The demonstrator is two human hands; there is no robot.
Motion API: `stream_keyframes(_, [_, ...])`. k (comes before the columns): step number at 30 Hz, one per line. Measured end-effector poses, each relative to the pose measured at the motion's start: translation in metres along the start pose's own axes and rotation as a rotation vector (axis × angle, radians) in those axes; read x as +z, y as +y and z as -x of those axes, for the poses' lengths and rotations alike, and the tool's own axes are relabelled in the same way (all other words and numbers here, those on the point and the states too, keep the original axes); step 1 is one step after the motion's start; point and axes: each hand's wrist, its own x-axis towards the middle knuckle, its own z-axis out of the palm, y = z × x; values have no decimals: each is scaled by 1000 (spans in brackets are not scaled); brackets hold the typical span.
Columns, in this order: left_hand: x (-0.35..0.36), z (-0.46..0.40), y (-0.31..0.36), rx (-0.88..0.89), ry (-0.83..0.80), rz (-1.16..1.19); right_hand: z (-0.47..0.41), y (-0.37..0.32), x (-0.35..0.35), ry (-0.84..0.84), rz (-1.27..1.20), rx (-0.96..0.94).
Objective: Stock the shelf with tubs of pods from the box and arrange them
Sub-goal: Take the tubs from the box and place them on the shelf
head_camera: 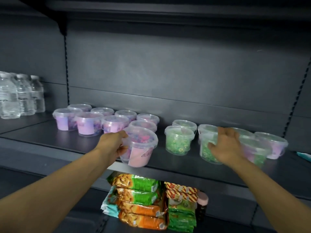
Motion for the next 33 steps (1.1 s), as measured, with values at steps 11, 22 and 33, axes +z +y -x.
stream_keyframes(11, [-108, -34, 34, 0, 115, 15, 28, -167, 31, -123, 50, -361])
stream_keyframes(22, [-254, -136, 64, -33, 314, 9, 46, -289, 72, -161, -5, -313])
stream_keyframes(33, [-297, -176, 55, 109, 206, -512, 72, -345, 91, -196, 30, -270])
